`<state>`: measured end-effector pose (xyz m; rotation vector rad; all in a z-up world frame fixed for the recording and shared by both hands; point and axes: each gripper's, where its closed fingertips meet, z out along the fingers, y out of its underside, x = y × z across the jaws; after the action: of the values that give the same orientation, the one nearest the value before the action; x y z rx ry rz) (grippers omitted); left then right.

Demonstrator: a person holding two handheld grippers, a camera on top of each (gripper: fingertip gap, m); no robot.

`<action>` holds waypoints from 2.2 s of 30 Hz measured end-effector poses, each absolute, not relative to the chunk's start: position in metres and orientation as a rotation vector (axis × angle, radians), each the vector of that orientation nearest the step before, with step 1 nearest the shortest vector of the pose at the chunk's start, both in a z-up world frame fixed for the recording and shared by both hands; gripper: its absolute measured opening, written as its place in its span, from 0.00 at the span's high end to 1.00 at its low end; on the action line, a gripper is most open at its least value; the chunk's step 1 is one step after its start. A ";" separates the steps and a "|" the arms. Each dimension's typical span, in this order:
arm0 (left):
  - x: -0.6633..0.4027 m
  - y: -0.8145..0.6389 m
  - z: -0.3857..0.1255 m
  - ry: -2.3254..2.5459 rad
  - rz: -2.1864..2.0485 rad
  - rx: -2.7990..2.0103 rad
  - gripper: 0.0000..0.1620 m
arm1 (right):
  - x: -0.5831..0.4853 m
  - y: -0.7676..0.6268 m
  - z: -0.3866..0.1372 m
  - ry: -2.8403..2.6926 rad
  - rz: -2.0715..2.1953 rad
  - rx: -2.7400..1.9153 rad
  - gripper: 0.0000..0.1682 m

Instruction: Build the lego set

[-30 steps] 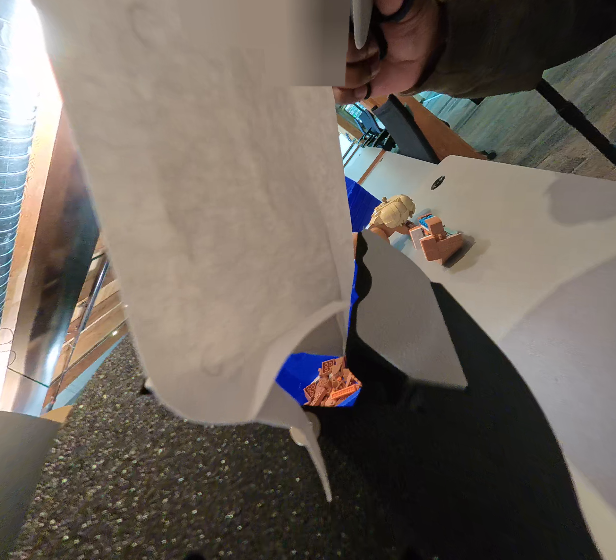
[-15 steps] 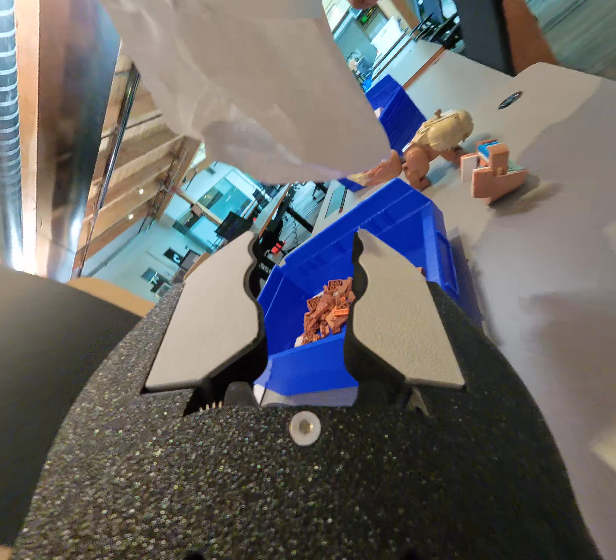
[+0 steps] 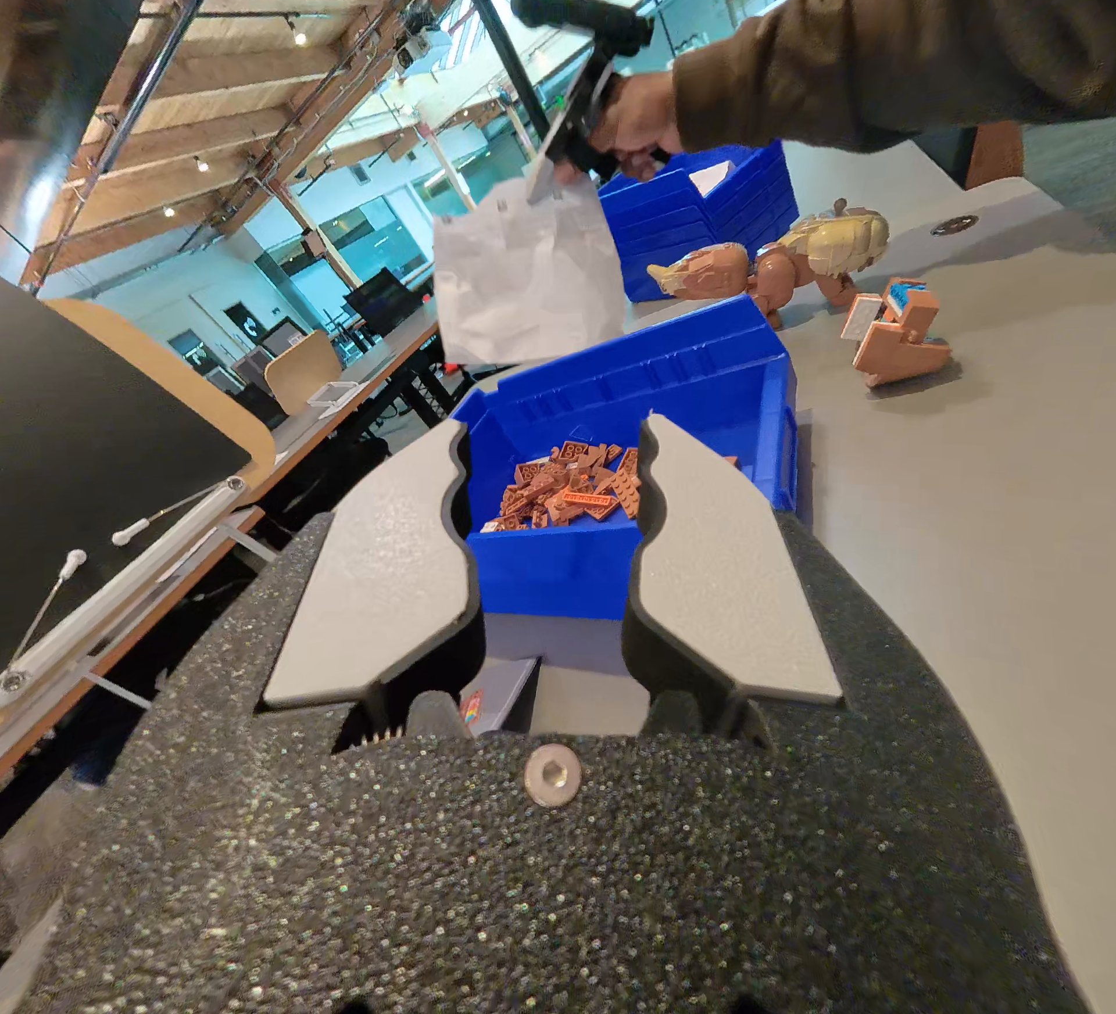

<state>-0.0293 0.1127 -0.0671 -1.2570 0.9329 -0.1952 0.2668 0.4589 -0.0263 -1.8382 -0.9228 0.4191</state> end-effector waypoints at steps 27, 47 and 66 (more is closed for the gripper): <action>-0.062 0.140 -0.084 0.800 -0.223 -1.448 0.67 | 0.264 0.431 -0.071 -1.287 -0.123 -1.919 0.80; -0.020 0.243 -0.063 0.663 -0.290 -1.849 0.68 | 0.089 0.314 -0.069 -1.515 0.291 -1.773 0.84; -0.014 0.271 -0.144 0.734 -0.243 -1.972 0.69 | 0.060 0.313 -0.151 -1.703 0.379 -1.845 0.88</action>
<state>-0.0137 0.2714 -0.1437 -1.9715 0.7340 -0.2426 0.0596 0.3131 -0.1512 -1.8448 -1.7032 0.3793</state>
